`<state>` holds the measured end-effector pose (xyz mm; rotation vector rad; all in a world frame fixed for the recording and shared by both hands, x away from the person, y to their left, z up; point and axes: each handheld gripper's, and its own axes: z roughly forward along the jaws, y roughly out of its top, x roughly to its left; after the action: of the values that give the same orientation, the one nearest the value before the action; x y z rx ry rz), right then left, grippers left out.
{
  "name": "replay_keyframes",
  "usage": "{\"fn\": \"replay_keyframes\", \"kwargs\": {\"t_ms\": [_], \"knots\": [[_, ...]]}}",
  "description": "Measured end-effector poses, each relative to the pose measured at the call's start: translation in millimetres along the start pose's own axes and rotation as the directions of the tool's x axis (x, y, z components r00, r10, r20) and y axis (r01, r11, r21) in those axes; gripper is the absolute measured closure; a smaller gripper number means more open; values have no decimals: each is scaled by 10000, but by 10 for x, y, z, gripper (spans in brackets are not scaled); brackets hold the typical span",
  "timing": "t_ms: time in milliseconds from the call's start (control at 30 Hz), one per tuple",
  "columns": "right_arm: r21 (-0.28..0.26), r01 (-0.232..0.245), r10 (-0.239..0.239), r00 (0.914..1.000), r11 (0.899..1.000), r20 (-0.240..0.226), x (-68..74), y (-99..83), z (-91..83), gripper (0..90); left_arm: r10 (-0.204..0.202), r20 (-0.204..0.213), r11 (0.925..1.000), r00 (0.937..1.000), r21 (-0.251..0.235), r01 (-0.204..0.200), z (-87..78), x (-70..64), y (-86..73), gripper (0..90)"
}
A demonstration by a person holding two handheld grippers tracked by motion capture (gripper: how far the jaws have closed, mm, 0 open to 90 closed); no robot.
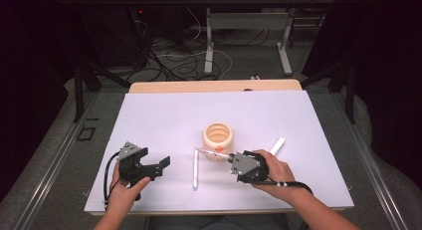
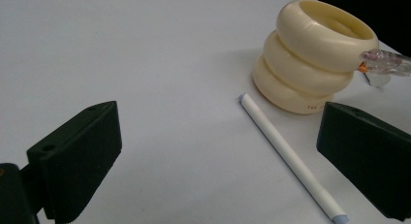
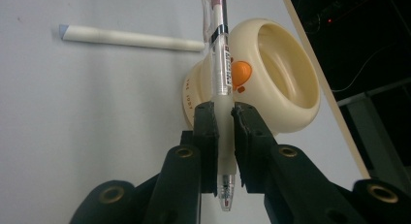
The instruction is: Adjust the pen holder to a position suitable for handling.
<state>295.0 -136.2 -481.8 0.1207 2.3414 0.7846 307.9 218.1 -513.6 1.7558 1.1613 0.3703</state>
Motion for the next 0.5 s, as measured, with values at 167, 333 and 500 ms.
{"fn": "replay_keyframes", "kwargs": {"t_ms": [167,333,500], "knots": [[227,1397,-1407,9886,9899,528,46,46,-16,807,149,23,9999,9999,81,-149,7,-14,-8,23],[243,2081,-2095,9726,9778,1002,107,78,-51,807,182,24,9998,9998,36,-183,5,-24,-8,22],[237,3241,-3231,9301,9457,1748,148,99,-63,807,283,320,9996,9991,-5,-283,-3,-68,11,10]]}}
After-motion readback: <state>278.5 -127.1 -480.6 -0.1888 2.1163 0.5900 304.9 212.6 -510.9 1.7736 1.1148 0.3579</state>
